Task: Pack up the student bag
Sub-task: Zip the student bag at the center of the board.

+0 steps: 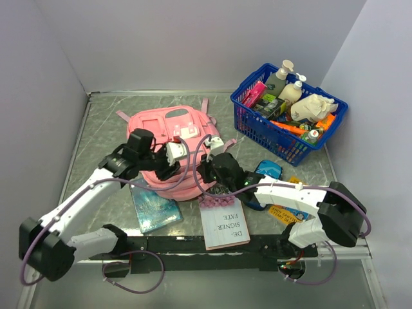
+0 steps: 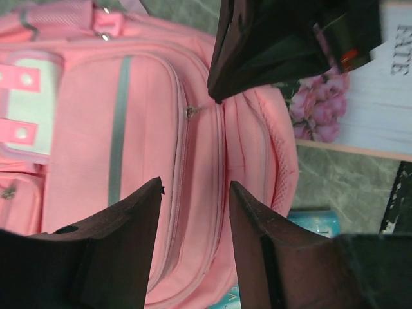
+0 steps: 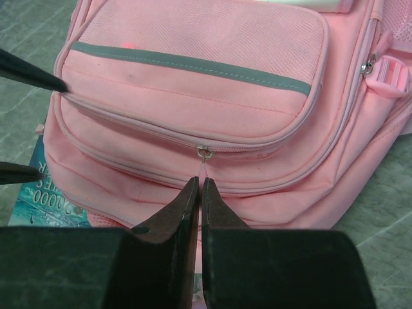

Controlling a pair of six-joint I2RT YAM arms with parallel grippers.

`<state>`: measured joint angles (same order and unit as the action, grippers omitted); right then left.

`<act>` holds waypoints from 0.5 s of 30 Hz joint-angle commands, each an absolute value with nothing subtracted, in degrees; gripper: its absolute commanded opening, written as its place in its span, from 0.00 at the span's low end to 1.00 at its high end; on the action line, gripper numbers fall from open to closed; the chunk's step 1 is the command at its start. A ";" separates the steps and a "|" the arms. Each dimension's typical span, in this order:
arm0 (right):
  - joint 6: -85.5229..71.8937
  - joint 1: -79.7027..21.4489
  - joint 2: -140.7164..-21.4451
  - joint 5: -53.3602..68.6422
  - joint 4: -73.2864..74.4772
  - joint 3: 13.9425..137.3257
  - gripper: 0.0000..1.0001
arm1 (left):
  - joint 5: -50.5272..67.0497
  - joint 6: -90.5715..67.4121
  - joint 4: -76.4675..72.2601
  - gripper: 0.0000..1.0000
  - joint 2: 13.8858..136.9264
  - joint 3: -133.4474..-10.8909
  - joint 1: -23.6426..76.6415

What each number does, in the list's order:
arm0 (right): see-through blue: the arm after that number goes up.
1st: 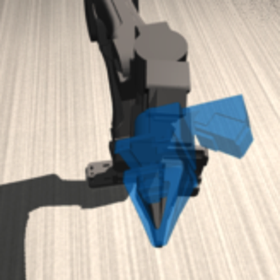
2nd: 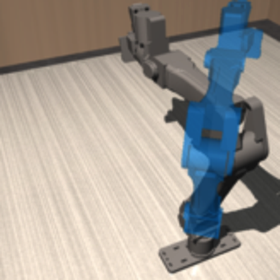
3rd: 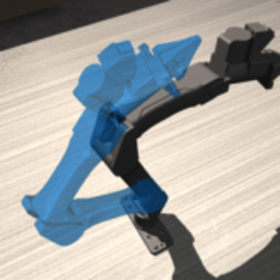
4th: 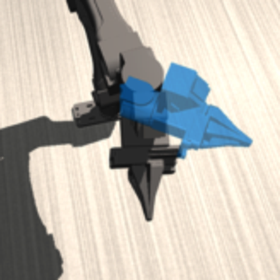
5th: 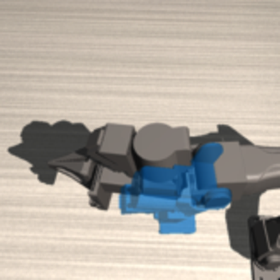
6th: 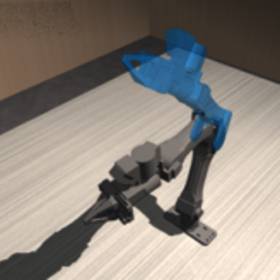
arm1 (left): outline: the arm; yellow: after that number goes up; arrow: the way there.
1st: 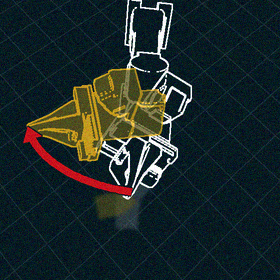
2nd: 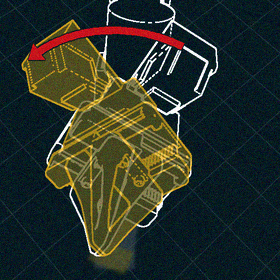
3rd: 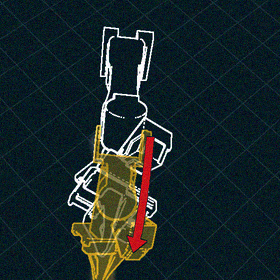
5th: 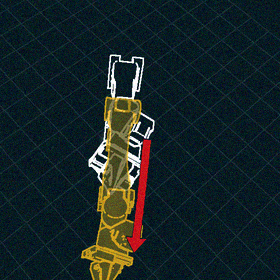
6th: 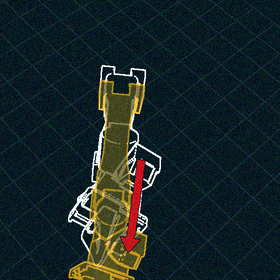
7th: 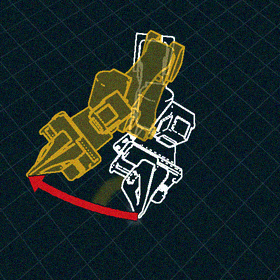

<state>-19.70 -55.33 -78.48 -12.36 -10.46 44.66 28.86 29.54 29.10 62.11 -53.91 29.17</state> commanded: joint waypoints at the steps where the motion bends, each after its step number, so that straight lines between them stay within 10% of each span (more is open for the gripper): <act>1: -21.27 -55.19 -74.62 -11.34 -13.62 43.33 0.00 | 27.69 34.89 24.80 0.51 66.17 -52.13 29.53; 15: -26.37 -49.66 -74.09 -1.85 -19.78 38.06 0.00 | 21.89 42.00 13.45 0.40 72.42 -45.79 32.78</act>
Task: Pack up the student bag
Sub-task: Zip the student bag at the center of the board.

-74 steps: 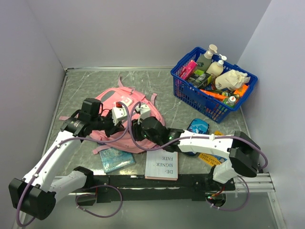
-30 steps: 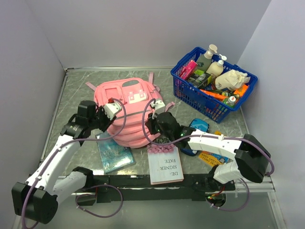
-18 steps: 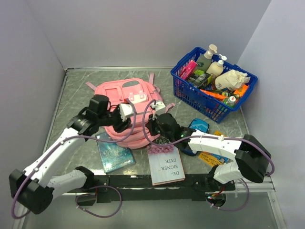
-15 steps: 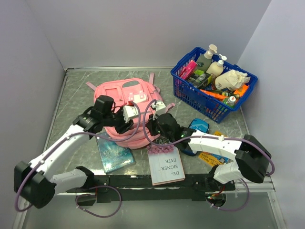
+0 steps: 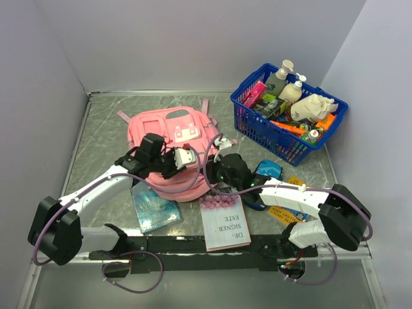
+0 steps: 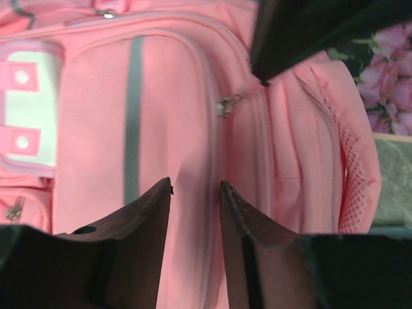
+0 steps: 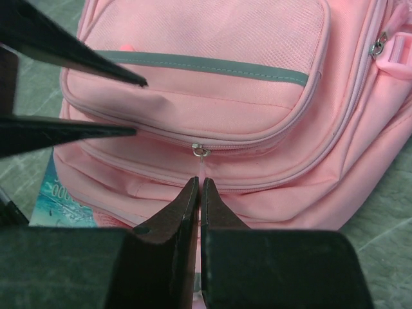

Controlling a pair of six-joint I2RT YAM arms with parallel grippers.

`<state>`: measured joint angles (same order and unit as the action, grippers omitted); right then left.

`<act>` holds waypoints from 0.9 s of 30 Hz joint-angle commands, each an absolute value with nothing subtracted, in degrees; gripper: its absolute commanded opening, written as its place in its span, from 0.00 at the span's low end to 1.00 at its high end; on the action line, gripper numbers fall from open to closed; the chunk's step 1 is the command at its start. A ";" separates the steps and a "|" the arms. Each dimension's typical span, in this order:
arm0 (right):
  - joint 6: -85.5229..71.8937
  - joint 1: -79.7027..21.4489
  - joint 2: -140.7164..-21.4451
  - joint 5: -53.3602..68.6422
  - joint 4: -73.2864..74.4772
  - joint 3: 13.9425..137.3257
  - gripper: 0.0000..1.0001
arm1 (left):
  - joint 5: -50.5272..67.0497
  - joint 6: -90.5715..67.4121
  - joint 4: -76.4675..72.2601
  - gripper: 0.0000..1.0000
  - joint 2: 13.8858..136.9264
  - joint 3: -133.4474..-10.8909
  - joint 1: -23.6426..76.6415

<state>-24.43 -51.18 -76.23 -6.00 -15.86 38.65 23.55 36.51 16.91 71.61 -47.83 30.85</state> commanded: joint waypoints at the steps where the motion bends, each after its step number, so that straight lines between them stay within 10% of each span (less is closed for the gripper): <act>1: -26.54 -49.31 -74.18 -0.98 -19.95 37.88 0.00 | 21.80 43.49 13.53 0.38 72.60 -45.62 32.96; 6: -26.89 -46.85 -74.09 1.32 -20.30 37.70 0.00 | 18.91 45.96 10.73 0.34 72.68 -43.33 33.75; 11: -26.46 -46.23 -74.36 0.79 -19.51 37.79 0.00 | 18.10 45.44 9.05 0.02 72.51 -44.38 33.75; 27: -22.33 -37.27 -78.75 -2.46 -18.46 40.07 0.00 | 23.11 43.51 23.29 0.01 64.16 -47.02 33.93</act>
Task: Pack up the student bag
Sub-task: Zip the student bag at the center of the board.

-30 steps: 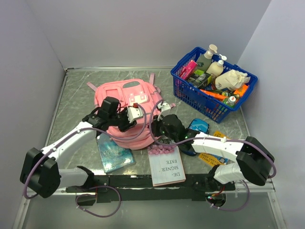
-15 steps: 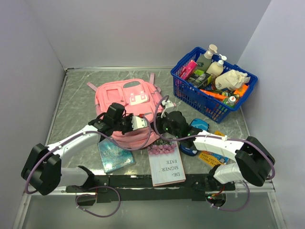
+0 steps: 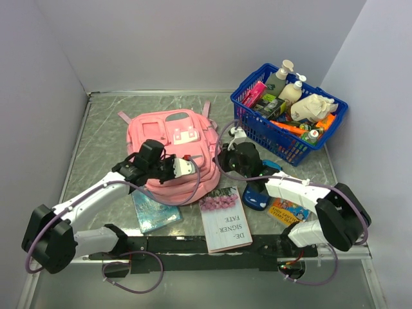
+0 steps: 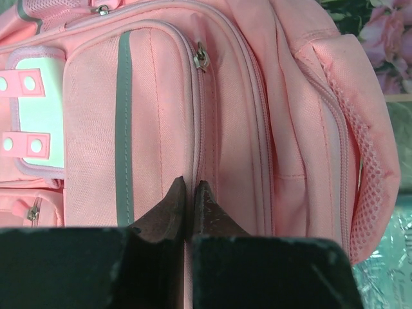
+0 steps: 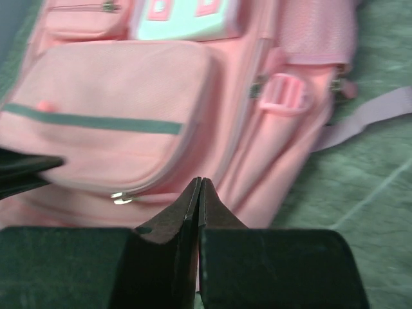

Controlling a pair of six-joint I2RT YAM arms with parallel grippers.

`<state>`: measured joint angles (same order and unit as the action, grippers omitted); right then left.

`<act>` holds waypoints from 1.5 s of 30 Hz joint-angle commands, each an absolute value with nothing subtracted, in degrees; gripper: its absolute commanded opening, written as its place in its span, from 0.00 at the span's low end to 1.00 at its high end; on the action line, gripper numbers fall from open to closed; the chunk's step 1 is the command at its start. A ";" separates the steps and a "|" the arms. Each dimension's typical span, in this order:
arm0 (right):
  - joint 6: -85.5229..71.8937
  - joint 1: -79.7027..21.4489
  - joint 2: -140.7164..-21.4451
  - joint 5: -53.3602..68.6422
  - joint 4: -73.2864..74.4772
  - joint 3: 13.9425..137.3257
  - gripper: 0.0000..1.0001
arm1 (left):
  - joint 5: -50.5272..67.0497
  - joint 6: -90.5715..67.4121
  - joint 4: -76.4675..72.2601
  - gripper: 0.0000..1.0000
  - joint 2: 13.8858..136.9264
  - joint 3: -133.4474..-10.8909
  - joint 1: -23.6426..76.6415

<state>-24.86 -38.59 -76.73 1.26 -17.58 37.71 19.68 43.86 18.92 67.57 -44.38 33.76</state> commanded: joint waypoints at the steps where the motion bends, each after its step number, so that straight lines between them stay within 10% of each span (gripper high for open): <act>1: -21.89 -36.92 -79.71 -3.07 -18.20 40.51 0.00 | 23.29 43.42 23.64 0.01 63.90 -47.37 33.93; 9: -16.88 -36.12 -78.14 8.42 -23.89 39.39 0.01 | 24.34 42.10 23.20 0.01 62.40 -47.37 33.84; 14: -9.94 -36.04 -76.99 20.46 -34.08 35.07 0.40 | 25.22 41.22 22.50 0.01 61.61 -48.25 33.84; 21: -1.16 -35.77 -76.29 28.91 -32.53 35.24 0.50 | 26.10 40.25 24.33 0.01 60.47 -52.82 33.58; 38: -1.76 -36.74 -80.07 41.04 -33.04 38.58 0.39 | 27.95 41.48 24.26 0.01 56.16 -50.10 33.75; 45: -0.44 -37.18 -78.40 39.82 -29.62 38.15 0.01 | 27.60 42.10 24.26 0.01 55.81 -48.87 33.75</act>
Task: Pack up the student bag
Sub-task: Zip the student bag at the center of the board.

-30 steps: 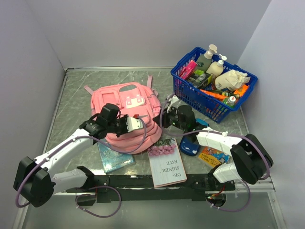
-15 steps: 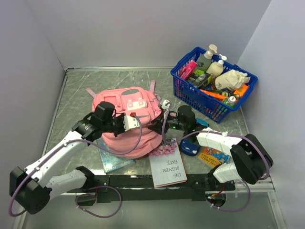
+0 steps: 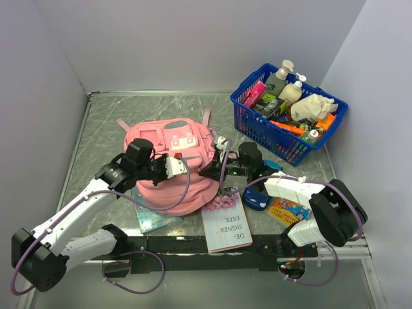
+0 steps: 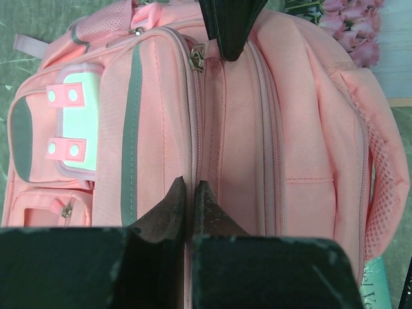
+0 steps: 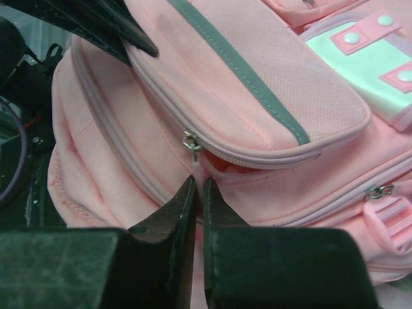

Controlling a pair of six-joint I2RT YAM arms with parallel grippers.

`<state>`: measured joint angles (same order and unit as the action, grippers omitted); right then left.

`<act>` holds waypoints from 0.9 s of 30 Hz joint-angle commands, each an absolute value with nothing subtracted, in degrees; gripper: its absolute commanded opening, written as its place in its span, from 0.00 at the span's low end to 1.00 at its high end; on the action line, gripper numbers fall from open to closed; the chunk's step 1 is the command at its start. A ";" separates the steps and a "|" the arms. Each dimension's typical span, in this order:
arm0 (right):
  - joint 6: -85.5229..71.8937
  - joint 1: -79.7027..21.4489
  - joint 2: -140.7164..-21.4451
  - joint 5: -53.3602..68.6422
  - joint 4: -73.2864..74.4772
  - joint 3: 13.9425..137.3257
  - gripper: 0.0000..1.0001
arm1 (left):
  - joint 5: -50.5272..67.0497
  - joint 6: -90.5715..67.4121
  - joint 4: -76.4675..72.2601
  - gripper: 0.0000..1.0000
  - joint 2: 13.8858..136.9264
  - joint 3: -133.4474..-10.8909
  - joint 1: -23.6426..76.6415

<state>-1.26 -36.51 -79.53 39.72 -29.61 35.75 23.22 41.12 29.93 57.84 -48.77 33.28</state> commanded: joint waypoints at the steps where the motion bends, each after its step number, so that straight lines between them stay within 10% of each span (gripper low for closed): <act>1: -0.53 -37.18 -78.14 39.47 -29.10 38.06 0.00 | 27.60 42.19 24.26 0.01 55.64 -48.69 33.75; 27: -5.63 -31.11 -83.22 25.92 -15.73 45.61 0.00 | 31.55 48.42 31.19 0.01 52.12 -47.28 33.75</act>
<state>-5.43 -32.95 -80.03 29.39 -16.12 40.91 24.69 44.47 28.01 54.89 -45.17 33.54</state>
